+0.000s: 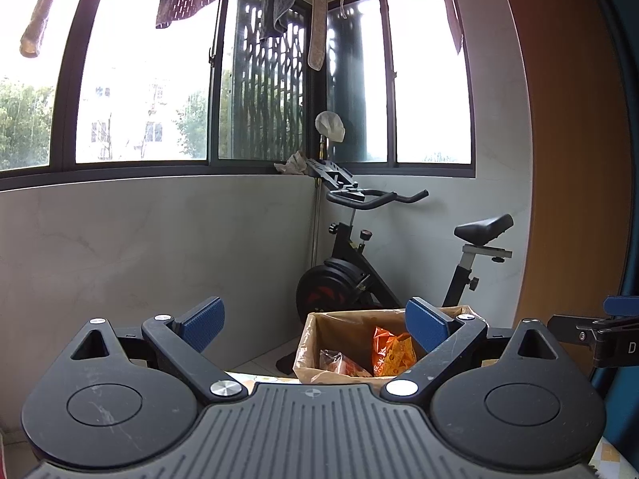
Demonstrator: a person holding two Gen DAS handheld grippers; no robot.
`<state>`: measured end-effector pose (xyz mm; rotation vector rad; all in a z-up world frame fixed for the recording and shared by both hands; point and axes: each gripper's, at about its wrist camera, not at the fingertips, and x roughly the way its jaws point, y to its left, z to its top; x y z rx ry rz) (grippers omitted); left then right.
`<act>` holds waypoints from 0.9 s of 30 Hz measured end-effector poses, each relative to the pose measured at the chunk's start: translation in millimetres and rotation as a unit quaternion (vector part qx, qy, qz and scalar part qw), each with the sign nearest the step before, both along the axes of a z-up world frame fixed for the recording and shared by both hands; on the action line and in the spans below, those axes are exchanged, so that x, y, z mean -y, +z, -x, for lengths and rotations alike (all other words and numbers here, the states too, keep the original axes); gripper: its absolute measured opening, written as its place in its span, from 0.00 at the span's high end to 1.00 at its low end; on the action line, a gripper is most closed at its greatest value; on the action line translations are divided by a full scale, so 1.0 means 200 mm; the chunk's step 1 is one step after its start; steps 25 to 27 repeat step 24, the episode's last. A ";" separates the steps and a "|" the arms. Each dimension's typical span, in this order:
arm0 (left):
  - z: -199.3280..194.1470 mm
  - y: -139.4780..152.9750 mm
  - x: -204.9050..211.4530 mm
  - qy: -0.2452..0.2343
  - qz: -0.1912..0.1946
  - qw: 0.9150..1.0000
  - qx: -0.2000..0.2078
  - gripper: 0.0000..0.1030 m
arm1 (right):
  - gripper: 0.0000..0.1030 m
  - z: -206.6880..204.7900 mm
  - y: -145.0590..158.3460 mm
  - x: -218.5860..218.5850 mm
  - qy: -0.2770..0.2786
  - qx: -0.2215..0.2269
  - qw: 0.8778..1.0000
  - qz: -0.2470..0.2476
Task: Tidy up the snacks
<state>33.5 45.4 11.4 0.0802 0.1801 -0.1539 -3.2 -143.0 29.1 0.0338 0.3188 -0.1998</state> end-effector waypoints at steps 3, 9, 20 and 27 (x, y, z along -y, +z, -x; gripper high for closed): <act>0.00 0.00 0.00 -0.002 0.000 1.000 0.000 0.05 | 0.00 0.00 0.00 0.00 0.000 0.000 1.000 0.001; 0.00 0.00 -0.01 -0.003 0.007 1.000 -0.004 0.05 | 0.00 0.01 -0.01 0.00 0.003 0.003 1.000 -0.001; -0.01 0.00 0.00 -0.005 0.013 1.000 -0.011 0.05 | 0.00 0.01 -0.01 0.01 -0.002 0.001 1.000 -0.002; -0.01 -0.01 0.00 -0.004 0.017 1.000 -0.014 0.05 | 0.00 0.01 -0.01 0.00 -0.003 0.000 1.000 -0.002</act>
